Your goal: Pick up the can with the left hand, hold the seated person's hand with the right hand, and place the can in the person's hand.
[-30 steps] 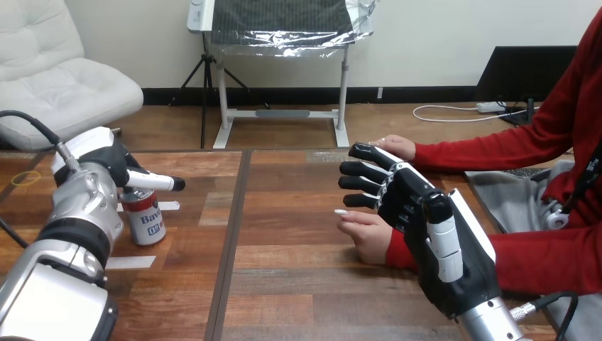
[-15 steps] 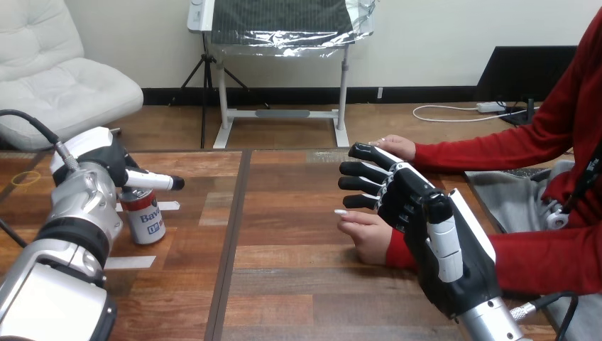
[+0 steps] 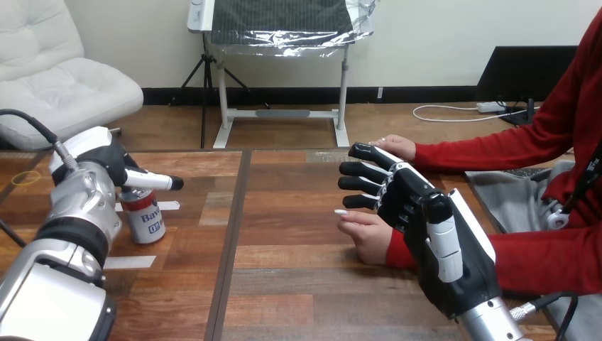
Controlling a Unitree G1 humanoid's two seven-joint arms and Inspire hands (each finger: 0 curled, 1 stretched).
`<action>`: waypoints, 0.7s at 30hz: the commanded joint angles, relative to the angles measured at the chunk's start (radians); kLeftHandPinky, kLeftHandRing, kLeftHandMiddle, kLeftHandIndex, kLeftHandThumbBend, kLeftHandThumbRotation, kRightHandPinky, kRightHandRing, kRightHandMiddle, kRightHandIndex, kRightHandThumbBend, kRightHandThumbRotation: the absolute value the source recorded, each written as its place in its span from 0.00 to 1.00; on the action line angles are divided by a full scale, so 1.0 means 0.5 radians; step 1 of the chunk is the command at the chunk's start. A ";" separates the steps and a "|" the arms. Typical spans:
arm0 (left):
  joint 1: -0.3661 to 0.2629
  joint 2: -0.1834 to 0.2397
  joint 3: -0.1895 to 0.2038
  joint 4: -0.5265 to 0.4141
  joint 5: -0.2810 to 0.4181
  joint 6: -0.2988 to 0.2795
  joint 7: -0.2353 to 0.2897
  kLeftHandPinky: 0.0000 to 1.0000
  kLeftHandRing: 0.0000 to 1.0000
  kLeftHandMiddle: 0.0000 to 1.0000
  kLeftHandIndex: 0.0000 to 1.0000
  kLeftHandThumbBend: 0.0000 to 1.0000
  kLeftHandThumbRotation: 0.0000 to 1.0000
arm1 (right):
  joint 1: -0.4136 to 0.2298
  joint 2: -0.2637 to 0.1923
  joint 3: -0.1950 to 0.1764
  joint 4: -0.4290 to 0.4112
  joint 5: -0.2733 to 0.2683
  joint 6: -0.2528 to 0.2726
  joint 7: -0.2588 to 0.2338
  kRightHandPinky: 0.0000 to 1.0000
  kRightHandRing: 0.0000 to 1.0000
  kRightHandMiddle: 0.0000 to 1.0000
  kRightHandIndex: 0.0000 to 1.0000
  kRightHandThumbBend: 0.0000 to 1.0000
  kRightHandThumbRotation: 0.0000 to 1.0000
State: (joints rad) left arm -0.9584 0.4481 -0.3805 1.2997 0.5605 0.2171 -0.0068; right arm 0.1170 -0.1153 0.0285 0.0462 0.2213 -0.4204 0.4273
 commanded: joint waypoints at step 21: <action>-0.018 0.037 0.151 -0.153 -0.133 -0.153 0.241 0.74 0.87 0.88 0.86 0.89 0.56 | -0.118 0.011 -0.010 -0.030 0.021 -0.039 0.004 0.73 0.79 0.81 0.85 0.89 1.00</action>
State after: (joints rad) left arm -0.9515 0.4509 -0.3299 1.2792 0.5097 0.1624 0.0851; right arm 0.1169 -0.1151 0.0285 0.0462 0.2213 -0.4204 0.4273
